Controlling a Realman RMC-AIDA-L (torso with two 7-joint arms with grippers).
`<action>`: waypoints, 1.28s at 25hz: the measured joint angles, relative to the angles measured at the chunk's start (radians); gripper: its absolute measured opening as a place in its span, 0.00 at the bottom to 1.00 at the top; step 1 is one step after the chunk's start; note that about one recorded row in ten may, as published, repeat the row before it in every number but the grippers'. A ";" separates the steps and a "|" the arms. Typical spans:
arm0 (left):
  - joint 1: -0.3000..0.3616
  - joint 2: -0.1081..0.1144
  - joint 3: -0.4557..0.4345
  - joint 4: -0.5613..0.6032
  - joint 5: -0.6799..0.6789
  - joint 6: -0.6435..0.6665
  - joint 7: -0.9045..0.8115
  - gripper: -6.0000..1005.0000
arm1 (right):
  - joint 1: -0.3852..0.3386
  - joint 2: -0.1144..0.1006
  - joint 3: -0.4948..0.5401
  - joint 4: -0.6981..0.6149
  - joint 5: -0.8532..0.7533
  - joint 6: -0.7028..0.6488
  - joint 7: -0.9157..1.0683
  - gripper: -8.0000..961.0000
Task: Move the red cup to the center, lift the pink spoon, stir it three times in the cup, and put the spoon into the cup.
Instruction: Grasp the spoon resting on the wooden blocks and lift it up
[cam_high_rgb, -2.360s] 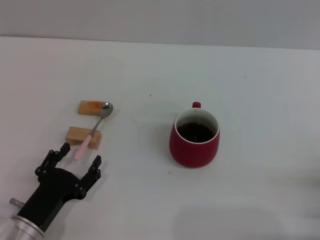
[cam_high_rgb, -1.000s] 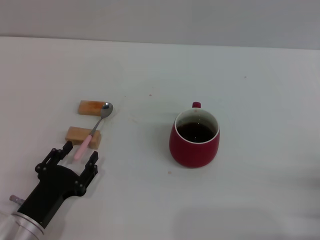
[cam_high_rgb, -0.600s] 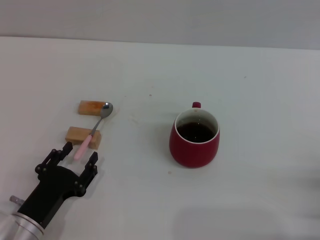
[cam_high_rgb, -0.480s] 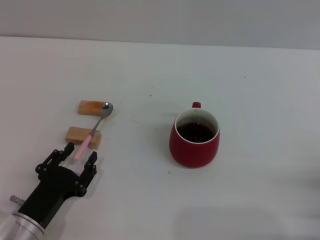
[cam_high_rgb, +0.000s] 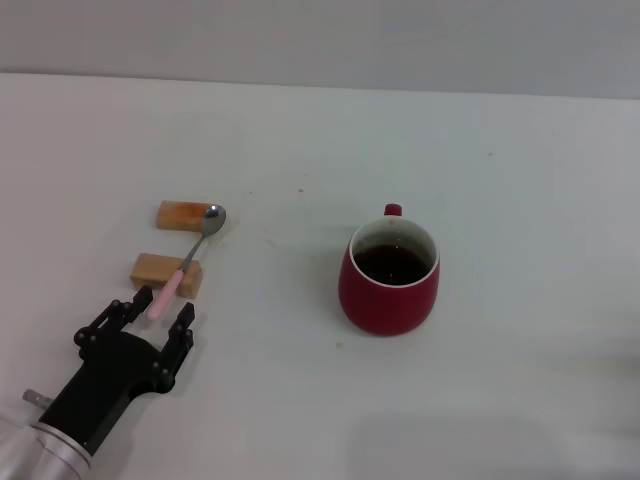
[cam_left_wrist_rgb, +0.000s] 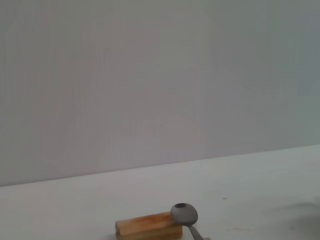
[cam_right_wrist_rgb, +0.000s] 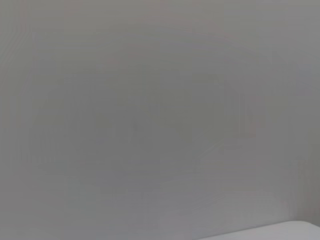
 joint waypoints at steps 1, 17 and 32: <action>0.000 0.000 0.000 -0.001 0.000 0.000 0.000 0.52 | 0.000 0.000 0.000 0.000 0.000 0.000 0.000 0.01; 0.000 0.000 0.000 -0.006 0.001 0.000 0.005 0.52 | 0.000 0.000 0.000 0.000 0.000 0.007 0.000 0.01; 0.008 0.000 -0.038 -0.019 -0.017 -0.012 0.041 0.22 | -0.006 0.000 0.000 0.000 0.000 -0.003 0.003 0.01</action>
